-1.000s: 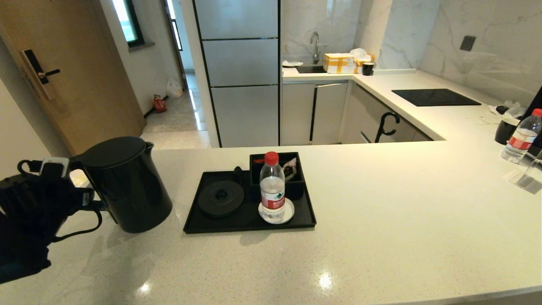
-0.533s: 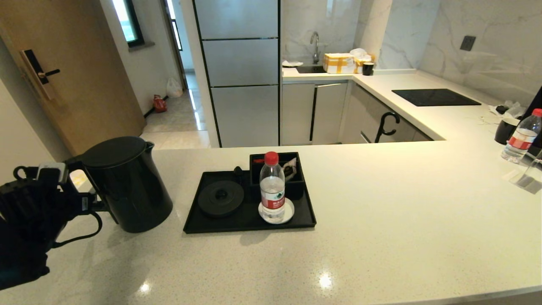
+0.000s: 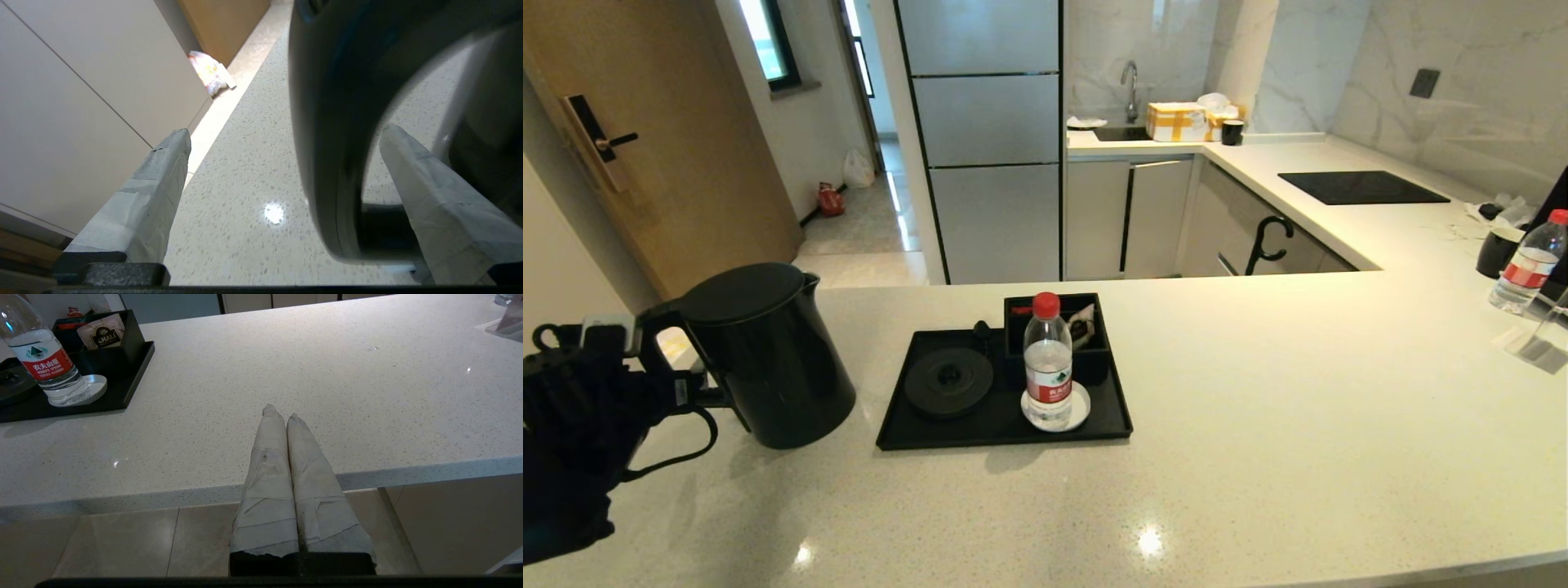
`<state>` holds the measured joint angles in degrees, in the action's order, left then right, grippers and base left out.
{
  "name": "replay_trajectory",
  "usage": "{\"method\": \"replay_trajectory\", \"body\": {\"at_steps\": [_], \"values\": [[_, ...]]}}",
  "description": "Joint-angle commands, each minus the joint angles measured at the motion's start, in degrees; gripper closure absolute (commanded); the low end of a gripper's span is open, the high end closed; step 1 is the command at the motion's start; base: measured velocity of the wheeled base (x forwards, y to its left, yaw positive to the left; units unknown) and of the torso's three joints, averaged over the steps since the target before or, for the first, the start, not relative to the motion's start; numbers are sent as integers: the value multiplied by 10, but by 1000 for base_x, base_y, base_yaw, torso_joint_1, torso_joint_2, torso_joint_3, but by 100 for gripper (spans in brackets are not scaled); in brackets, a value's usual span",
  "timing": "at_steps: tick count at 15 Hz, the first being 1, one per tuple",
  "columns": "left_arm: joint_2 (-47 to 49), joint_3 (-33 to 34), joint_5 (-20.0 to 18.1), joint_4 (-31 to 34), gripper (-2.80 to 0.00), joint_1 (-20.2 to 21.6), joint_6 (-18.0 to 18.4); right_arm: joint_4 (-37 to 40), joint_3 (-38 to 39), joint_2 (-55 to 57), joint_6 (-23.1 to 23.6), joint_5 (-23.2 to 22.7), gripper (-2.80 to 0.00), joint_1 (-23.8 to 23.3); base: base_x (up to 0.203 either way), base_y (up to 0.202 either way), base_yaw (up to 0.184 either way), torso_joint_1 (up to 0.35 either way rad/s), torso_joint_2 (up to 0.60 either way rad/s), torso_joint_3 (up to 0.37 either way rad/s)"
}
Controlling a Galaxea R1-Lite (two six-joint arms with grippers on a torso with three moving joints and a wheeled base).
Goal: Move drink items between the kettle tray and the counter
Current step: Place it on the left, then pick up the bottled water
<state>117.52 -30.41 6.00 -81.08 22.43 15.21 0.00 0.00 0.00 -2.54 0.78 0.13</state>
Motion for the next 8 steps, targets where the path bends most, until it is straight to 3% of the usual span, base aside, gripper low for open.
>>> {"method": "replay_trajectory", "body": {"at_steps": [1,2,8], "values": [[-13,35,3,-31,-280,-2,1,0,0,0,0,0,0,0,0,0,0,0,0,0],[-16,56,5,-58,-280,-4,1,0,0,0,0,0,0,0,0,0,0,0,0,0],[-42,98,5,-66,-280,-5,-2,0,0,1,0,0,0,0,0,0,0,0,0,0]]}}
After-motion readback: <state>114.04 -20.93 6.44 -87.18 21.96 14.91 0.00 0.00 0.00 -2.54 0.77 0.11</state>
